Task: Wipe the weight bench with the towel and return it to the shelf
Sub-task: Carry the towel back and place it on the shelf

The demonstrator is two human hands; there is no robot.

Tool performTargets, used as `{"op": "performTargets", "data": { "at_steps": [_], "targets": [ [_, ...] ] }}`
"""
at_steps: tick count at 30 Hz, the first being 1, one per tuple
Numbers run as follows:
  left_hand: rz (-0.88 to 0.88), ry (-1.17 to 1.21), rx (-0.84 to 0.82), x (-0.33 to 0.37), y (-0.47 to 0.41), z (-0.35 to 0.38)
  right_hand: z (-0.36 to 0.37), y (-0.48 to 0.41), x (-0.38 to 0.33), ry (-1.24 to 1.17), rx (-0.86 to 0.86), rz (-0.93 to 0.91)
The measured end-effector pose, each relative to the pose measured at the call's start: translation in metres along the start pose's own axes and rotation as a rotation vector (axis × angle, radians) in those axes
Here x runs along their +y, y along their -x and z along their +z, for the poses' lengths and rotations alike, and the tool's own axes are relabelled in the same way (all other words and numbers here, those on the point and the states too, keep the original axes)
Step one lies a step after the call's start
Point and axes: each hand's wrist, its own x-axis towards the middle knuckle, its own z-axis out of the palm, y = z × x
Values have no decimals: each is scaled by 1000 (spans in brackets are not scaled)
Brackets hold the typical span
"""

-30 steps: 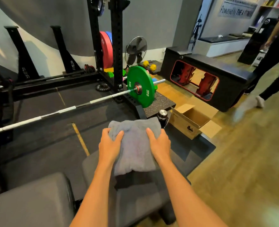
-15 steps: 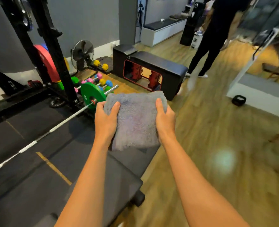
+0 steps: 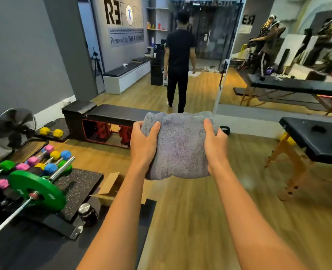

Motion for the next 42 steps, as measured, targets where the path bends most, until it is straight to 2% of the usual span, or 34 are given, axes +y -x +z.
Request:
{"op": "performTargets", "data": {
  "at_steps": [7, 13, 27, 36, 42],
  "targets": [
    [17, 64, -77, 20, -116, 147, -26, -184, -19, -10, 46, -27],
    [69, 84, -98, -15, -251, 260, -3, -352, 3, 10, 79, -71],
    [76, 132, -181, -104, -639, 551, 90, -813, 42, -11, 162, -79],
    [64, 139, -141, -146, -901, 725, 174, -1136, 66, -61, 106, -145],
    [79, 133, -120, -205, -1092, 834, 247, -1346, 93, -44, 79, -141]
  ]
}}
